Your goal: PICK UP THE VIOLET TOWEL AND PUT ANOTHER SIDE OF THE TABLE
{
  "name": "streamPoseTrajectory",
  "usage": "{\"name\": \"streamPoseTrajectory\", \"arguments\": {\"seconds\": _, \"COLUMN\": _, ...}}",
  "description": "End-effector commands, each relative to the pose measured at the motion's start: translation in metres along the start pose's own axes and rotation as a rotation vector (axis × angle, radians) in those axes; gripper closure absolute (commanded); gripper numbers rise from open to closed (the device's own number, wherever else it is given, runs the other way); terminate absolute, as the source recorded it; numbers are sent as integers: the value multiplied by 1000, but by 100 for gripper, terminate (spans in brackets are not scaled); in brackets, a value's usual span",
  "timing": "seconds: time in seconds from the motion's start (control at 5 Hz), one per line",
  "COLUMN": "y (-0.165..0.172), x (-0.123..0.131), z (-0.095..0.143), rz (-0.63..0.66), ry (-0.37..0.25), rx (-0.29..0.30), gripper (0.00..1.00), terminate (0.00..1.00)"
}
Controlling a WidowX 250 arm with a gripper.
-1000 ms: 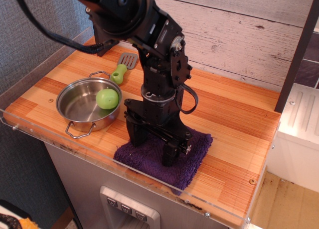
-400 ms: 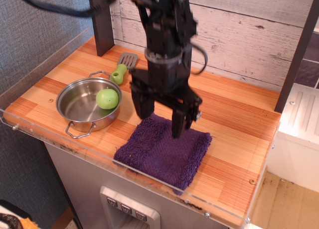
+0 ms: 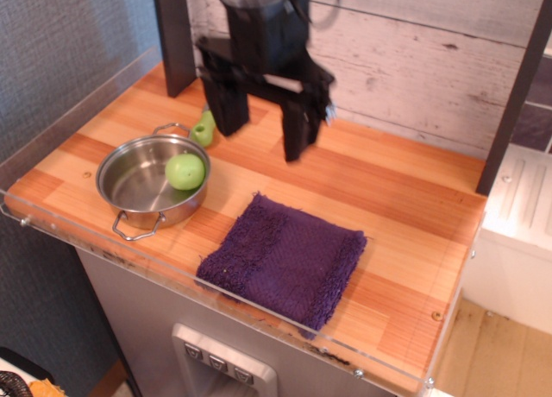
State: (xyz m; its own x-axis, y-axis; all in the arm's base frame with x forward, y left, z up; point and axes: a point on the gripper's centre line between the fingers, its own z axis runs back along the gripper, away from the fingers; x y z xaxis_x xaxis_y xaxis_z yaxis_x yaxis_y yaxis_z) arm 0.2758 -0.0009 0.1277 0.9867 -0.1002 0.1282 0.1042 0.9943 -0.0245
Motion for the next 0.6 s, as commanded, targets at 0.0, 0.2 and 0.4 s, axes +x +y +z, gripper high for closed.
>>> {"name": "streamPoseTrajectory", "arguments": {"seconds": 0.0, "y": 16, "x": 5, "z": 14, "rz": 39, "ry": -16, "rx": -17, "gripper": 0, "terminate": 0}}
{"name": "streamPoseTrajectory", "arguments": {"seconds": 0.2, "y": 16, "x": 5, "z": 14, "rz": 39, "ry": -16, "rx": -17, "gripper": 0, "terminate": 0}}
{"name": "streamPoseTrajectory", "arguments": {"seconds": 0.4, "y": 16, "x": 5, "z": 14, "rz": 39, "ry": -16, "rx": -17, "gripper": 0, "terminate": 100}}
